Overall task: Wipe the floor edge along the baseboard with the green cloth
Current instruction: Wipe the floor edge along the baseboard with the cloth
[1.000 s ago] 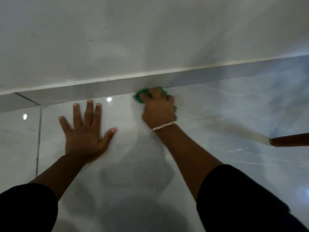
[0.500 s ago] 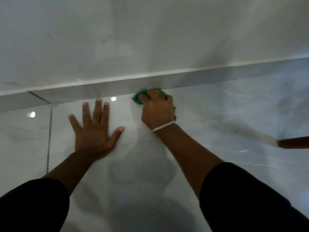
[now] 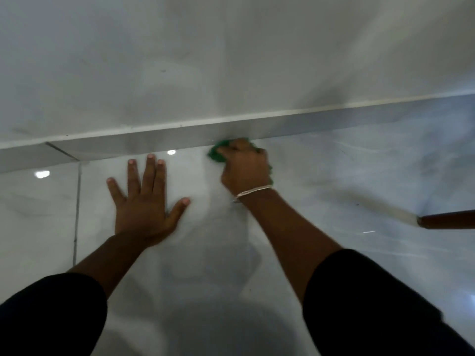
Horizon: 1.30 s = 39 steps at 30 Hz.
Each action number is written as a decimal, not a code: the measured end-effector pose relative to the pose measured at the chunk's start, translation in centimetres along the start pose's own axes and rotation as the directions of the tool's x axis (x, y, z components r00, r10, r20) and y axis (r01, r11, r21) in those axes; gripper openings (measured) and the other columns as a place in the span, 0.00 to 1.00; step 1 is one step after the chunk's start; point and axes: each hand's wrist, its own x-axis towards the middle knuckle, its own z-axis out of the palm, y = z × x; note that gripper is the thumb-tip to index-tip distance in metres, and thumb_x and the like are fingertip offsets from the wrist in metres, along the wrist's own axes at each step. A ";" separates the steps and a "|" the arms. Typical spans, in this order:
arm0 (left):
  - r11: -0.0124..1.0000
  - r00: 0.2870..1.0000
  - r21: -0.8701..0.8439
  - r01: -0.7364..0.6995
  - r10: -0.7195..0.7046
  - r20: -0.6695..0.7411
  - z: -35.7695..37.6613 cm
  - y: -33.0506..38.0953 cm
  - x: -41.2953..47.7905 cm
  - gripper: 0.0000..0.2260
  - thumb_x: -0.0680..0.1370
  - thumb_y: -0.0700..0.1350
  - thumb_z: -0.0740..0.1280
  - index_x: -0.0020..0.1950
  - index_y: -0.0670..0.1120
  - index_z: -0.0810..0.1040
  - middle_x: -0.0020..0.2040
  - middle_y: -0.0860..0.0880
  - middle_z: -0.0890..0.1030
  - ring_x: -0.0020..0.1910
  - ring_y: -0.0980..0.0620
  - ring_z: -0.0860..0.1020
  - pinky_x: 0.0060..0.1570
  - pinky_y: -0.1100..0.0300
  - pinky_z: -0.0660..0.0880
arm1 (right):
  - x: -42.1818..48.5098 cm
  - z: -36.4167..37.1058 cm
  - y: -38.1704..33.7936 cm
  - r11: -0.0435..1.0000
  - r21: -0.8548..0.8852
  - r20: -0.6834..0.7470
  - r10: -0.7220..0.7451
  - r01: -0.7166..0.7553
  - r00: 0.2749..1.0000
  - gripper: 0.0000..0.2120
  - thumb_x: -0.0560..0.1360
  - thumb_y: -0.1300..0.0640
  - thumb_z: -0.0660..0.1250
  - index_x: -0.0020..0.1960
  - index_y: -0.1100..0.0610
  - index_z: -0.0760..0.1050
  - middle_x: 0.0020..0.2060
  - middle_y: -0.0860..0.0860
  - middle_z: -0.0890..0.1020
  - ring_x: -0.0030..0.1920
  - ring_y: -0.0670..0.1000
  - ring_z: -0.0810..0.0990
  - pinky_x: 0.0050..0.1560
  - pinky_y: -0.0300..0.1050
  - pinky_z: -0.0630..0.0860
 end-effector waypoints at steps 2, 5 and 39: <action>1.000 1.000 0.007 -0.021 0.021 0.001 0.2 -0.8 -0.5 0.44 0.74 0.73 0.43 0.81 0.46 0.45 0.83 0.44 0.47 0.81 0.37 0.45 0.71 0.25 0.46 | 0.5 -2.1 5.3 0.987 -0.023 -0.027 0.161 -0.162 0.987 0.21 0.71 0.59 0.63 0.61 0.46 0.78 0.61 0.50 0.79 0.59 0.57 0.78 0.60 0.48 0.72; 1.000 1.000 0.021 -0.002 0.002 0.002 0.3 -1.5 -0.9 0.44 0.74 0.73 0.44 0.81 0.47 0.44 0.83 0.44 0.46 0.81 0.37 0.44 0.71 0.25 0.46 | 0.8 -2.4 6.1 0.941 -0.021 -0.081 0.336 -0.339 0.938 0.19 0.70 0.62 0.63 0.59 0.53 0.79 0.58 0.56 0.79 0.58 0.60 0.77 0.58 0.51 0.73; 0.999 1.000 0.031 0.003 -0.003 -0.011 0.1 -1.4 -0.7 0.46 0.73 0.74 0.40 0.81 0.44 0.44 0.83 0.45 0.44 0.81 0.39 0.42 0.73 0.27 0.44 | -0.3 -0.7 -0.4 0.301 0.939 -0.225 0.903 -0.166 0.367 0.15 0.74 0.65 0.68 0.60 0.60 0.79 0.55 0.56 0.83 0.55 0.55 0.82 0.60 0.48 0.79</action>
